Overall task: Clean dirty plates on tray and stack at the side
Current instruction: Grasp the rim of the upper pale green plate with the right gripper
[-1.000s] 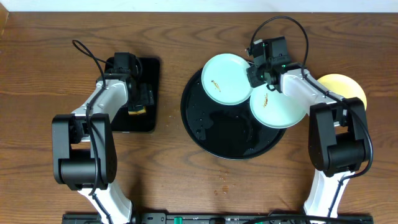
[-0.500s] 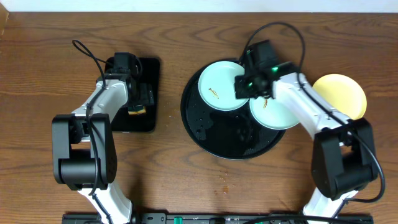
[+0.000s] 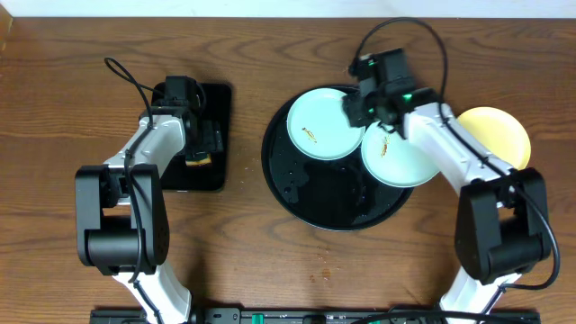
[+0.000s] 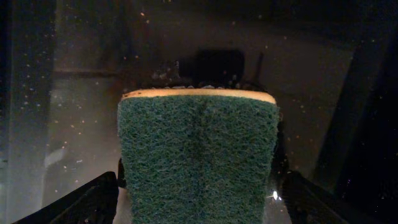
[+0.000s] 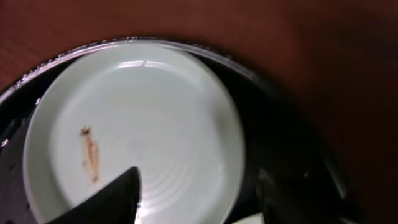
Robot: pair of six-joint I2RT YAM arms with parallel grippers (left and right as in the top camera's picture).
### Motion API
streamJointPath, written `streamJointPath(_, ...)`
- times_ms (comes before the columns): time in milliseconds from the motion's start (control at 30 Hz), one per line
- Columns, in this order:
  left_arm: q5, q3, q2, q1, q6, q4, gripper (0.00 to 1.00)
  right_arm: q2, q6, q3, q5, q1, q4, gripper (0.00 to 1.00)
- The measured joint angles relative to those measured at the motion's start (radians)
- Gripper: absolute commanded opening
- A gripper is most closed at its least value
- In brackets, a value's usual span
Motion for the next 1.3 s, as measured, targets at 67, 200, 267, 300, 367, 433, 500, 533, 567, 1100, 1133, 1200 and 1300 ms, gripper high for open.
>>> streamJointPath(67, 0.000, 0.000, 0.000, 0.000, 0.000, 0.000, 0.84, 0.018, -0.033, 0.000, -0.018, -0.014, 0.032, 0.51)
streamJointPath(200, 0.000, 0.000, 0.000, 0.000, 0.000, 0.000, 0.84, 0.079, -0.071, 0.000, -0.030, -0.018, 0.088, 0.50)
streamJointPath(267, 0.000, 0.000, 0.000, 0.000, 0.000, 0.000, 0.84, 0.116, -0.080, 0.000, -0.031, -0.019, 0.117, 0.47)
streamJointPath(300, 0.000, 0.000, 0.000, 0.000, 0.000, 0.000, 0.84, 0.133, -0.084, 0.000, -0.032, -0.019, 0.131, 0.45)
streamJointPath(367, 0.000, 0.000, 0.000, 0.000, 0.000, 0.000, 0.84, 0.158, -0.090, 0.000, -0.032, -0.020, 0.149, 0.41)
streamJointPath(433, 0.000, 0.000, 0.000, 0.000, 0.000, 0.000, 0.84, 0.177, -0.096, 0.000, -0.031, -0.023, 0.160, 0.36)
streamJointPath(500, 0.000, 0.000, 0.000, 0.000, 0.000, 0.000, 0.85, 0.182, -0.101, 0.000, -0.029, -0.027, 0.164, 0.32)
streamJointPath(533, 0.000, 0.000, 0.000, 0.000, 0.000, 0.000, 0.84, 0.182, -0.100, 0.000, -0.028, -0.027, 0.163, 0.31)
streamJointPath(567, 0.000, 0.000, 0.000, 0.000, 0.000, 0.000, 0.84, 0.182, -0.098, 0.000, -0.027, -0.027, 0.159, 0.30)
streamJointPath(1100, 0.000, 0.000, 0.000, 0.000, 0.000, 0.000, 0.85, 0.167, 0.088, 0.011, -0.010, 0.018, -0.063, 0.06)
streamJointPath(1133, 0.000, 0.000, 0.000, 0.000, 0.000, 0.000, 0.84, 0.163, 0.094, 0.011, -0.010, 0.026, -0.082, 0.06)
streamJointPath(1200, 0.000, 0.000, 0.000, 0.000, 0.000, 0.000, 0.84, 0.155, 0.103, 0.012, -0.010, 0.044, -0.125, 0.06)
streamJointPath(1300, 0.000, 0.000, 0.000, 0.000, 0.000, 0.000, 0.85, 0.142, 0.109, 0.013, -0.010, 0.075, -0.205, 0.07)
